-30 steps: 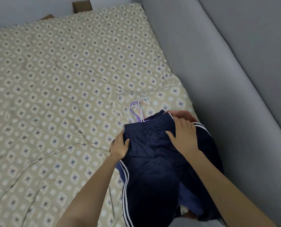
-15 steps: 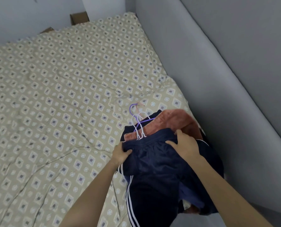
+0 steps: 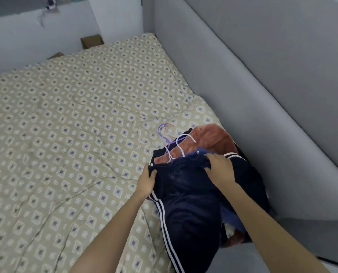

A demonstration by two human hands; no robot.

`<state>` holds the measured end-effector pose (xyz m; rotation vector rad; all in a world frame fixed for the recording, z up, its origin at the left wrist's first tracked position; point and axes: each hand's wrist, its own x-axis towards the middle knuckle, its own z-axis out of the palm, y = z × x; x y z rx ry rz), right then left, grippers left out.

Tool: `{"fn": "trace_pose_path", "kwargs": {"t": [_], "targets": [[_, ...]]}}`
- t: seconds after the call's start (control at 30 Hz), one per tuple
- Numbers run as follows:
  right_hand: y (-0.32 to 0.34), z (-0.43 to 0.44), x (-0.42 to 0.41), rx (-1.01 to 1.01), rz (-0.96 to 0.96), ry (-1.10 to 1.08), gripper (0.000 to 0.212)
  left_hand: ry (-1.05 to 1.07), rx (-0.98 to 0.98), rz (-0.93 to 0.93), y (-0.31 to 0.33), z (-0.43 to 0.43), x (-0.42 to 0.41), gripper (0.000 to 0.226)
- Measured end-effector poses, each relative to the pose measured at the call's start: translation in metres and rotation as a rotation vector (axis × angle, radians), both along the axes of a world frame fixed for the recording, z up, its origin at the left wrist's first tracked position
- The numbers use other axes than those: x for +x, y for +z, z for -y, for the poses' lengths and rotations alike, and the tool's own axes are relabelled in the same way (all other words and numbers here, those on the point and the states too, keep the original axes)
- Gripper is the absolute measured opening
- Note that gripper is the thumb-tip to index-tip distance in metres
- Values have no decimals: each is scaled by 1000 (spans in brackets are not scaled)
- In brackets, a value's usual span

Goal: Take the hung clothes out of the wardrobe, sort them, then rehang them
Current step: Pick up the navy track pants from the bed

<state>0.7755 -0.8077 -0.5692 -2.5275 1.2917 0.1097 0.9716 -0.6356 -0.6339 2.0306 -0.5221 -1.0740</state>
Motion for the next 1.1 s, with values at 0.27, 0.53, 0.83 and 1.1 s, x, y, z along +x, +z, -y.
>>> {"fn": "trace_pose_path", "kwargs": {"t": [0.27,0.53,0.83,1.1], "targets": [[20,-23,-5,46,60,-13,28,-32,-184,-194,60,-25,-2,16],[83,-62,-13,57,162,-134,36,-116,-231,-164,131,-68,24,15],[146,-150,-34,57,277,-303,31,-269,-327,-130,183,-116,36,17],[197,-211,-100,2,445,-527,27,-528,-406,-97,224,-124,2,25]]}}
